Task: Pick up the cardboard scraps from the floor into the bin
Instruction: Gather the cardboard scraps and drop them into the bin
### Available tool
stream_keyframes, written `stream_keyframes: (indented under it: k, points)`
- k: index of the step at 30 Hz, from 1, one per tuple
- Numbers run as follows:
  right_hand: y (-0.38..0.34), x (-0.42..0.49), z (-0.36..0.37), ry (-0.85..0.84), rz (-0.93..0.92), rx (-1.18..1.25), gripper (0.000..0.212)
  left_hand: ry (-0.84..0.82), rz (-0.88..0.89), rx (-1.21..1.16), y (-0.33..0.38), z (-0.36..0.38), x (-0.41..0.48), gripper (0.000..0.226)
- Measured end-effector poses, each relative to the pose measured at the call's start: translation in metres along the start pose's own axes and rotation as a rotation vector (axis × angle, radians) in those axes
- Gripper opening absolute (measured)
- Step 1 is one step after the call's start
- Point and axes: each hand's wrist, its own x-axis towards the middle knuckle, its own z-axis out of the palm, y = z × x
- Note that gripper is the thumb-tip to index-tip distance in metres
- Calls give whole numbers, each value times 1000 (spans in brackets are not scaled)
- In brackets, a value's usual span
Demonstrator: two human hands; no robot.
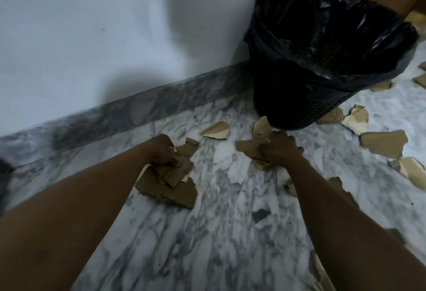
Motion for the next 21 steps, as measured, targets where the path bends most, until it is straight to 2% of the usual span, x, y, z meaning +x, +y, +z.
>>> stream_keyframes:
  k: [5, 9, 12, 14, 17, 21]
  points:
    - [-7, 1, 2, -42, -27, -28, 76, -51, 140, 10, 23, -14, -2, 64]
    - [-8, 6, 5, -63, 49, 70, 86, 75, 298, -80, 62, -13, 7, 54]
    - [-7, 4, 9, -37, 107, 117, 83, 151, 353, -79, 91, 0, 12, 52]
    - [-7, -1, 11, 4, 108, 126, 75, 166, 319, -130, 99, 9, 21, 47]
    - [-12, -12, 17, 93, 84, 163, 57, 156, 176, -210, 98, 16, 35, 50]
    - [-19, -35, 21, 210, -20, 239, 41, 157, 157, -266, 104, 19, 36, 47]
